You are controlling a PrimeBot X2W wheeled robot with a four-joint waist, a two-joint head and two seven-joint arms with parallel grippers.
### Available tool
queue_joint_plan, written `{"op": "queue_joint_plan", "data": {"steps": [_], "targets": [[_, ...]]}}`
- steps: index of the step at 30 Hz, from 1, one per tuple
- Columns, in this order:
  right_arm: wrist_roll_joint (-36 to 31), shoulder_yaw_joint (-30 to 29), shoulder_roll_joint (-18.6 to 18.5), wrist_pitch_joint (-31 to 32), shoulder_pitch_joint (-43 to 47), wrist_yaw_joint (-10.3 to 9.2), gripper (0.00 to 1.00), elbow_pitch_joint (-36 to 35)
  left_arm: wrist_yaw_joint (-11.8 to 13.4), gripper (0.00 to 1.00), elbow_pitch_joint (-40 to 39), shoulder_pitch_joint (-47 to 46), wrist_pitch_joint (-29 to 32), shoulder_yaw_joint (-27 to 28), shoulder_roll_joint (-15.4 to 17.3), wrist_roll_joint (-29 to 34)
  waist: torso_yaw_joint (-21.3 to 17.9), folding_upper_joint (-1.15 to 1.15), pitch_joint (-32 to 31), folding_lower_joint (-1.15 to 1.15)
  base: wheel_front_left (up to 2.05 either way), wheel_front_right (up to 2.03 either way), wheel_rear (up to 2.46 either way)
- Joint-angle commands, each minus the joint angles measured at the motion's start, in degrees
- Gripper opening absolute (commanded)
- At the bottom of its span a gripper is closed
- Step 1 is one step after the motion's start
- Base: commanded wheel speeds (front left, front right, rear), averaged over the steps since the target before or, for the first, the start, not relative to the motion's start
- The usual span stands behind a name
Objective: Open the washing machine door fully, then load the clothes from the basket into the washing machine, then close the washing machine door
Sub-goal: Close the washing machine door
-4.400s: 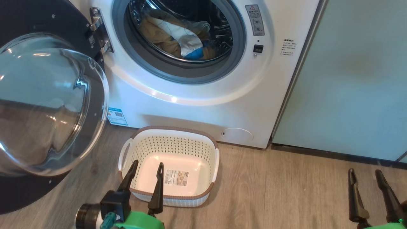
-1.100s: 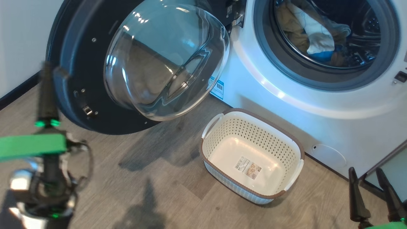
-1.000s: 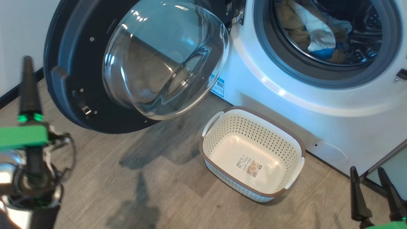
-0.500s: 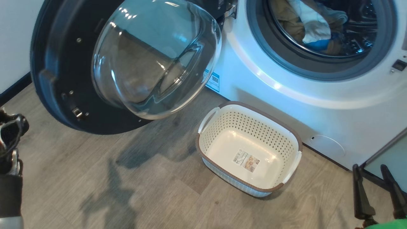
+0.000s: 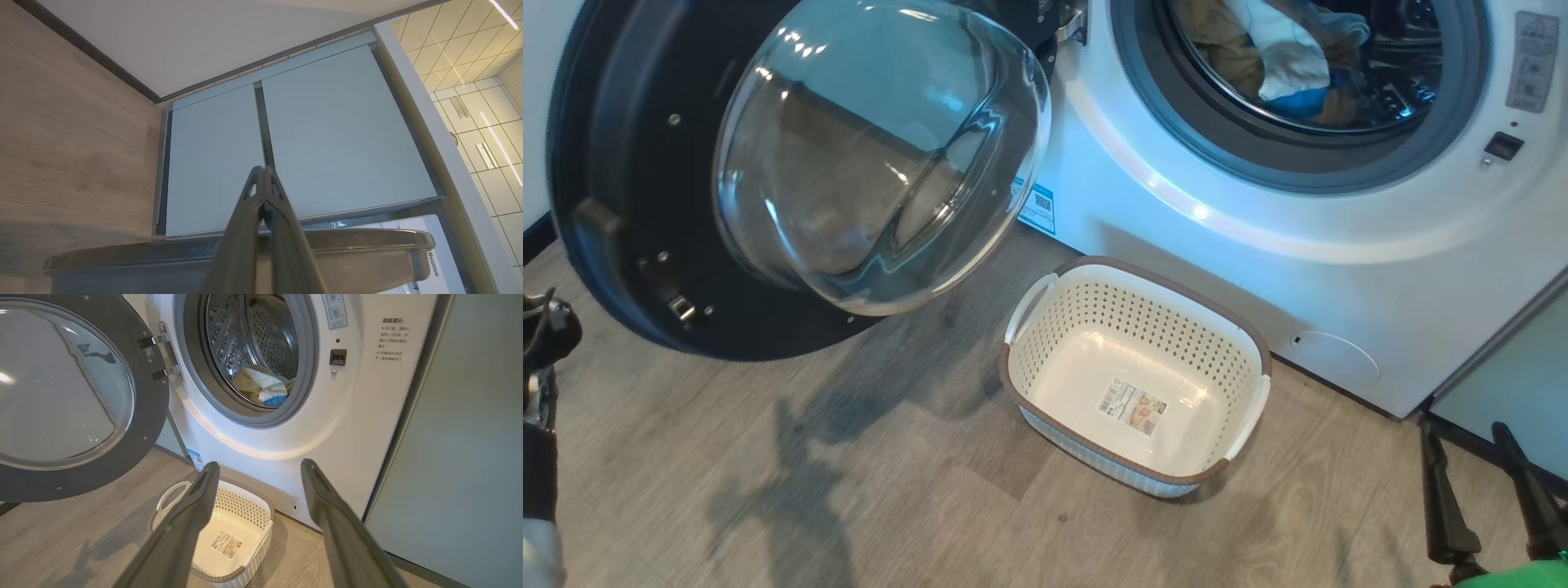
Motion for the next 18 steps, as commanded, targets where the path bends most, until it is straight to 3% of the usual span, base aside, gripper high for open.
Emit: {"op": "queue_joint_plan", "data": {"steps": [1,18], "targets": [[0.3,1.4,-1.7,0.0,-2.5,-0.16,1.00,-2.4,-0.4,0.00,-0.5,-3.2,0.5,1.8,3.7,-0.2,-0.5,0.00,0.2,0.00,0.00,0.00,0.00],[0.7,0.9,-2.0,0.3,-3.2,-0.16,1.00,-2.9,-0.4,0.00,0.4,-3.3,4.3,0.2,2.6,-1.8,-1.0,0.00,1.9,0.00,0.00,0.00,0.00]]}}
